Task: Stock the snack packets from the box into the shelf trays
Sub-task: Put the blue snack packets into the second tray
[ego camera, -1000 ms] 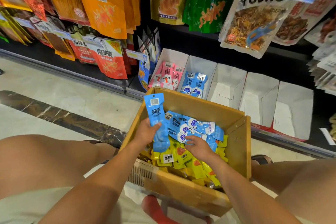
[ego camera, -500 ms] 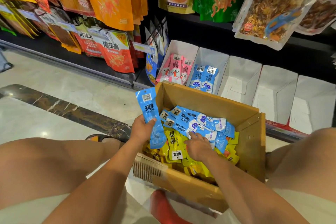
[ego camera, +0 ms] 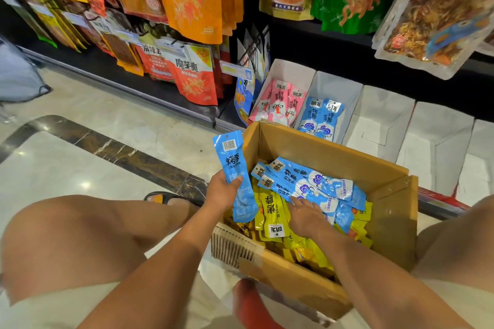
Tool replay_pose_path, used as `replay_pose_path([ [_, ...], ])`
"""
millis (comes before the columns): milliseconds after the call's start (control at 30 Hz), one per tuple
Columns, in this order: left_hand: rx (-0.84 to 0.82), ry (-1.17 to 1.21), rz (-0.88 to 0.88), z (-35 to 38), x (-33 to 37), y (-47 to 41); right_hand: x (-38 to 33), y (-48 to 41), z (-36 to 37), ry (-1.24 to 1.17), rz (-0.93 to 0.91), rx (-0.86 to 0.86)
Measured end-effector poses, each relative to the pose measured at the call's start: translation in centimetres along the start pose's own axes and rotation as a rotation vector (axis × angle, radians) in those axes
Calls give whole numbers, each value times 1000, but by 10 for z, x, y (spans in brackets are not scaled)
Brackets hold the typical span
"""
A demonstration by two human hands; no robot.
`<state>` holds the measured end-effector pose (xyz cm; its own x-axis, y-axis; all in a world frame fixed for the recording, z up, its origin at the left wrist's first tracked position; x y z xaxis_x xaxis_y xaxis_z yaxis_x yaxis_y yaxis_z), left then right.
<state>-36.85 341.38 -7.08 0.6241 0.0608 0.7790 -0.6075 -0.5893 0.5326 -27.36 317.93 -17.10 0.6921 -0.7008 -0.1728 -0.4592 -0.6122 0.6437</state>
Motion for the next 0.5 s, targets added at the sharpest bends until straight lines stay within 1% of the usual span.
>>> replay_pose_path([
  [67,3,-12,-2,-1,0,0,-2,1,-5,-33,3,31],
  [167,-5,-16,-3,1,2,-1,-4,7,-17,-92,11,122],
  [333,-33,-35,10,11,15,0,6,24,-51,-244,44,235],
  [400,-51,-63,23,17,26,2,12,32,-66,-350,52,281],
  [500,-84,-81,60,25,55,2,19,49,-96,-571,46,363],
])
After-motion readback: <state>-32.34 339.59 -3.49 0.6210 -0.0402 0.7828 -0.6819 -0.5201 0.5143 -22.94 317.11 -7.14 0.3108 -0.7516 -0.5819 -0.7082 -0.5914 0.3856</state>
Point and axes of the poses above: each hand's wrist, its own y-axis away from the middle knuckle, its own z-axis out of the palm, x = y × z, the point moved 6 cm from there along -y, towards the middle knuckle, and after that the axes turned 7 degrees about -z, right-handed, at the moved point
